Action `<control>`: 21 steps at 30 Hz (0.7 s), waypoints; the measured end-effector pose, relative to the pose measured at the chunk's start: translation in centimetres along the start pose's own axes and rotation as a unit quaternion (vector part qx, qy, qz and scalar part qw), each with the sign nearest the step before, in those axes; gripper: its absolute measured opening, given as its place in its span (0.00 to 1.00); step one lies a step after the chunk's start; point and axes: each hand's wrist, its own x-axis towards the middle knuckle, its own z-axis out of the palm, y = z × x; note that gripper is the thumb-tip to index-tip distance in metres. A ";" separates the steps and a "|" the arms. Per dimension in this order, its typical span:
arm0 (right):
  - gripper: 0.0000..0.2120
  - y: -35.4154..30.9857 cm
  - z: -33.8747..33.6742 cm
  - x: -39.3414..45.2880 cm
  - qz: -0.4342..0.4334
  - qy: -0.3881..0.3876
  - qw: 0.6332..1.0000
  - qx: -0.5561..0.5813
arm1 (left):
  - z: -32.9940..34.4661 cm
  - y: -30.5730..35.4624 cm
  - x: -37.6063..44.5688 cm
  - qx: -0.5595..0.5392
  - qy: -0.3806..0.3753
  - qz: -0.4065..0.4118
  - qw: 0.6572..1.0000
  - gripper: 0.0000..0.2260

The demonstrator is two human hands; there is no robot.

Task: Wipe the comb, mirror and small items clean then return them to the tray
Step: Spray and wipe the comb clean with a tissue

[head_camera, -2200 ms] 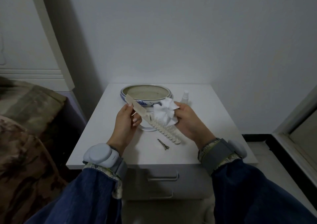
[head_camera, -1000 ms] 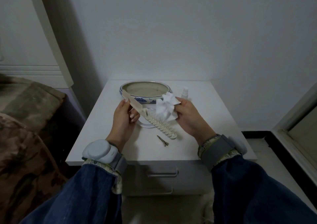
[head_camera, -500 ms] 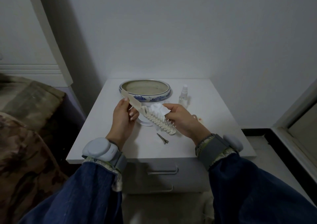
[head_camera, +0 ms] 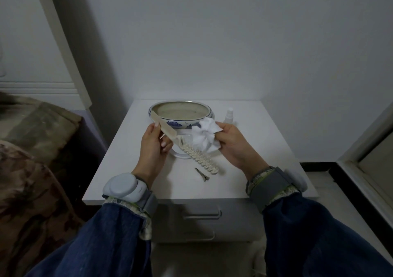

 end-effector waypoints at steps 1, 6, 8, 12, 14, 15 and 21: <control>0.14 0.1 0.0 -0.1 0.008 0.004 1.000 -0.020 | 0.0 0.0 0.0 -0.005 0.007 0.001 1.000 0.12; 0.16 0.4 0.9 -0.4 0.039 -0.017 0.998 -0.049 | 0.0 0.2 -0.1 -0.023 0.021 -0.002 0.999 0.12; 0.18 0.2 0.9 -0.5 0.037 -0.016 0.997 -0.071 | 0.1 0.3 -0.2 -0.026 0.026 -0.003 0.999 0.12; 0.17 0.2 0.9 -0.6 0.029 -0.019 0.995 -0.096 | 0.3 0.5 -0.3 -0.033 0.041 -0.002 0.999 0.12; 0.18 0.2 1.1 -0.5 0.026 -0.010 0.994 -0.106 | 0.3 0.5 -0.3 -0.033 0.041 -0.003 0.999 0.12; 0.18 0.3 1.2 -0.5 0.025 -0.008 0.994 -0.105 | 0.3 0.5 -0.3 -0.032 0.039 -0.004 0.999 0.11; 0.21 0.8 1.4 -0.4 0.039 -0.033 0.994 -0.099 | 0.2 0.3 -0.4 -0.014 0.050 0.005 0.999 0.12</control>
